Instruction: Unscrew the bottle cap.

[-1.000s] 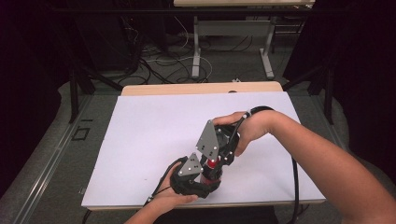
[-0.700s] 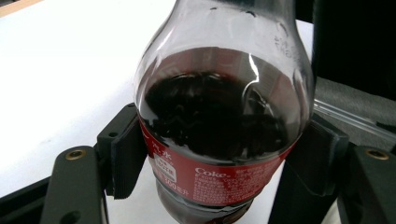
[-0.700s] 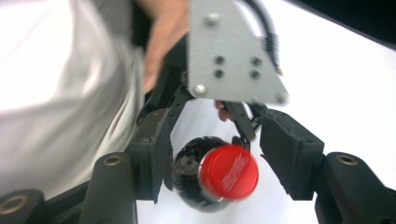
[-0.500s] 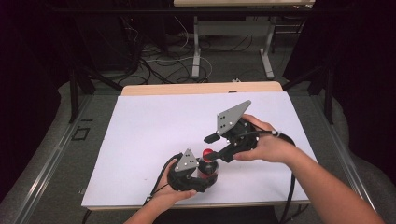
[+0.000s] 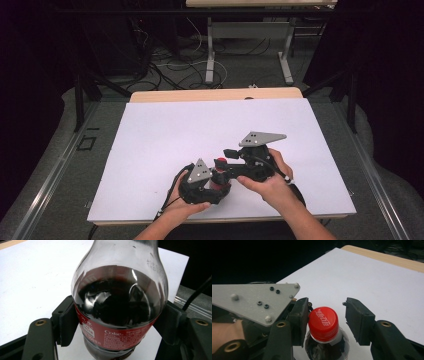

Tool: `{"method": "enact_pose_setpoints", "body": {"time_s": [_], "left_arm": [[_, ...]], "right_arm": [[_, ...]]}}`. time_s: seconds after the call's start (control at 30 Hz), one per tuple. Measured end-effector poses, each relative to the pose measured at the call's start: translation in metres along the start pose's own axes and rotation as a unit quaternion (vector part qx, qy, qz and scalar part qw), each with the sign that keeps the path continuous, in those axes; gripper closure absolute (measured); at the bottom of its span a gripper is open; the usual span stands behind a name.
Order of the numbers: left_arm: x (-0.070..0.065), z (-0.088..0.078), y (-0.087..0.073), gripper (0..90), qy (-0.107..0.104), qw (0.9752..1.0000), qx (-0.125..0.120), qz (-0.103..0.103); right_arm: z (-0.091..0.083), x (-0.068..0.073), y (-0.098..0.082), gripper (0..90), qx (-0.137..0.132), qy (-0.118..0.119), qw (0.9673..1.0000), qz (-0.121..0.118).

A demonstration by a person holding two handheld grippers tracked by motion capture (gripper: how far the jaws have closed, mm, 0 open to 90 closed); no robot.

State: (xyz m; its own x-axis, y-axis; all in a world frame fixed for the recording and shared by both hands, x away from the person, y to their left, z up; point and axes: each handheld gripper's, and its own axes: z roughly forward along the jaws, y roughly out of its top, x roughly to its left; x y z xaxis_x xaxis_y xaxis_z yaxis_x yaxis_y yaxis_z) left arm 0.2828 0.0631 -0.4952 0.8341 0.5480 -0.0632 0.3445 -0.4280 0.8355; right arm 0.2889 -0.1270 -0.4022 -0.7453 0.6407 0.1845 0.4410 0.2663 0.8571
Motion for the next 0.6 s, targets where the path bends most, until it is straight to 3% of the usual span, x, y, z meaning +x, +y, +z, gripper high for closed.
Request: {"method": "enact_pose_setpoints", "body": {"time_s": [0.1, 0.27, 0.4, 0.5, 0.6], "left_arm": [[0.001, 0.000, 0.000, 29.2, -0.001, 1.0000, -0.003, -0.002], [0.001, -0.002, 0.001, 29.2, -0.001, 1.0000, -0.003, 0.000], [0.001, -0.001, 0.000, 29.2, 0.000, 1.0000, -0.003, 0.001], [0.001, -0.001, 0.000, 29.3, -0.004, 1.0000, -0.003, -0.001], [0.002, -0.002, 0.000, 29.3, -0.009, 0.9999, -0.003, 0.003]], "right_arm": [[0.007, 0.005, -0.006, 53.6, -0.003, -0.006, 0.9999, 0.010], [0.016, 0.013, -0.015, 59.1, -0.038, -0.036, 0.9985, -0.017], [0.017, 0.016, -0.018, 60.4, -0.044, -0.050, 0.9975, -0.023], [0.017, 0.016, -0.019, 60.8, -0.047, -0.048, 0.9974, -0.027], [0.017, 0.011, -0.017, 61.1, -0.039, -0.021, 0.9973, -0.058]]}}
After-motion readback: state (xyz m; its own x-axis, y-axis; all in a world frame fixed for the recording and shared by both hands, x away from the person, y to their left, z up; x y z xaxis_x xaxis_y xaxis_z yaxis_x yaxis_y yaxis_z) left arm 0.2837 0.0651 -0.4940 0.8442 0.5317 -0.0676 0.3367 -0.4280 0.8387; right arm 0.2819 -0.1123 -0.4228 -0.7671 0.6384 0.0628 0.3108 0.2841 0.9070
